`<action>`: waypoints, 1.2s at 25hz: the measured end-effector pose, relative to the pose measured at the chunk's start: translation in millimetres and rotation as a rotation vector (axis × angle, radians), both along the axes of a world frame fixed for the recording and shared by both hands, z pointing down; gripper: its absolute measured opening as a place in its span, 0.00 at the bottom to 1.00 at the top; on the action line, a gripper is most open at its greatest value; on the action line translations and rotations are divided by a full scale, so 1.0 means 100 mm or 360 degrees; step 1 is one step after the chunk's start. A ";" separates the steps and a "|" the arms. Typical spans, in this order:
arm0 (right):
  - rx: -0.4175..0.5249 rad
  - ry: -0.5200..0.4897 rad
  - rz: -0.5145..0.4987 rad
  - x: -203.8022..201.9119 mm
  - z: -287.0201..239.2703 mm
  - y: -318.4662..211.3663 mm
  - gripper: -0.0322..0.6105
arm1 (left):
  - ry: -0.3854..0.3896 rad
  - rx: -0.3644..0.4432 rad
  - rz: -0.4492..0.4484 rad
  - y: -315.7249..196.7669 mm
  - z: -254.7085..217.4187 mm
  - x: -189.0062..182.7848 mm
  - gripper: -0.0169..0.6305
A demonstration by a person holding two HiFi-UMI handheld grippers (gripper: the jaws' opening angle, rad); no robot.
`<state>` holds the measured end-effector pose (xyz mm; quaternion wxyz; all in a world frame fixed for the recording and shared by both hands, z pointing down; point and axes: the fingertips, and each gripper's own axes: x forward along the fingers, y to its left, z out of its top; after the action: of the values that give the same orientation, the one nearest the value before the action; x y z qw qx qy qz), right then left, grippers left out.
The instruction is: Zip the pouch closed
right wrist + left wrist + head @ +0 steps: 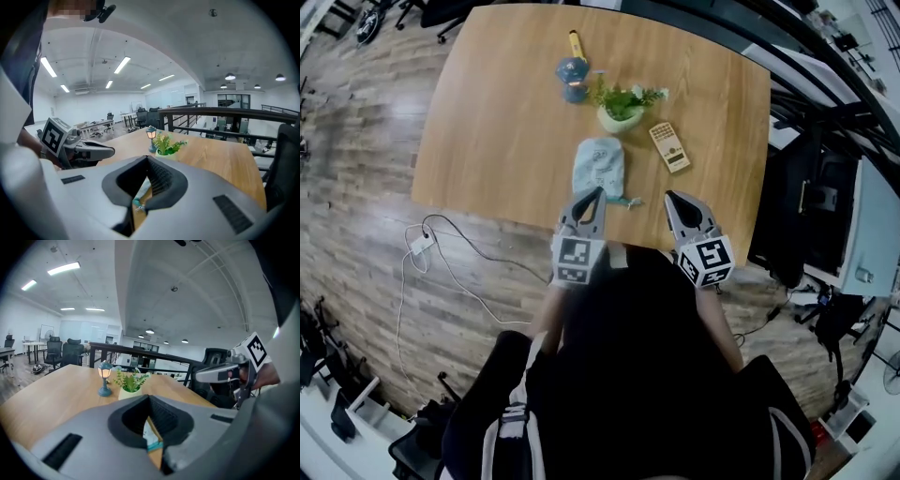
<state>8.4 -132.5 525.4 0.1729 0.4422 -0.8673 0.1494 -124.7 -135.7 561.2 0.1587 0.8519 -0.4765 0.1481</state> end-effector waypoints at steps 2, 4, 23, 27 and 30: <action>-0.0072 0.0011 -0.0056 -0.03 0.26 0.02 0.07 | -0.0022 -0.0041 0.0002 0.02 0.08 0.06 0.02; -0.0203 0.0068 -0.0172 -0.10 0.71 0.08 0.07 | -0.0039 -0.0119 0.0016 0.09 0.22 0.15 0.02; -0.0965 0.0212 -0.0426 -0.29 2.38 0.11 0.07 | -0.0414 -0.1018 0.0183 0.56 1.90 0.85 0.04; -0.0954 0.0204 -0.0427 -0.29 2.36 0.12 0.07 | -0.0498 -0.1023 0.0125 0.47 1.96 0.80 0.05; -0.0939 0.0207 -0.0418 -0.28 2.36 0.12 0.07 | -0.0509 -0.1026 0.0111 0.42 2.00 0.85 0.09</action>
<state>-19.8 -120.8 761.4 0.3663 0.2659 -0.8234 0.3423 -39.8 -93.7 760.8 0.3374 0.7400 -0.3948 0.4274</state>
